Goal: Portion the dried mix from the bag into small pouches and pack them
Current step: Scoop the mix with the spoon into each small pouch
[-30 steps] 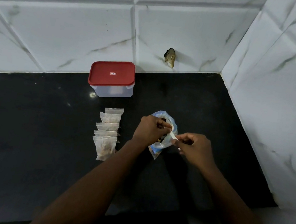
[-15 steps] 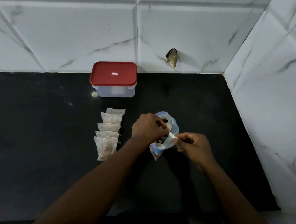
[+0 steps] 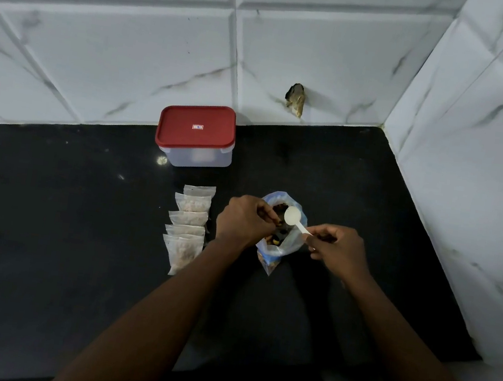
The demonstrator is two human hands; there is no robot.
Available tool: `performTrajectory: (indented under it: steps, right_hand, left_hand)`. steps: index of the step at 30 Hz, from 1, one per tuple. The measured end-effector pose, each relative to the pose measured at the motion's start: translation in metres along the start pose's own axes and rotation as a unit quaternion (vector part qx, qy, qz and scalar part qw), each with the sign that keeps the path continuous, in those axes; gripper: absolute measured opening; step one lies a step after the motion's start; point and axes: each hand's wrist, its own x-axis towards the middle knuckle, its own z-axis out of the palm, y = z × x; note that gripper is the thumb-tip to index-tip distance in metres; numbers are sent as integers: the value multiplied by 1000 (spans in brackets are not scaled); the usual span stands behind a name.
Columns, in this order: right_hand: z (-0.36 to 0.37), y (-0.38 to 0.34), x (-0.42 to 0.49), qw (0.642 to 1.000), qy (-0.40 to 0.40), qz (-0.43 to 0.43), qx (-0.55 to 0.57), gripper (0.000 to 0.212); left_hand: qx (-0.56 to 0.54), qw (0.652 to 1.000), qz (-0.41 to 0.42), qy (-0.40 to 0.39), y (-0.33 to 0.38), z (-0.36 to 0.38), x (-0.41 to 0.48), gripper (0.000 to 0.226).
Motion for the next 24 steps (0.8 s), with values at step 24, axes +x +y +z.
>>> performTrajectory:
  steps: [24]
  right_hand:
    - [32,-43,-13,947,-138,59,285,22]
  left_hand:
    - [-461,872,-165,-9,2,-31,6,11]
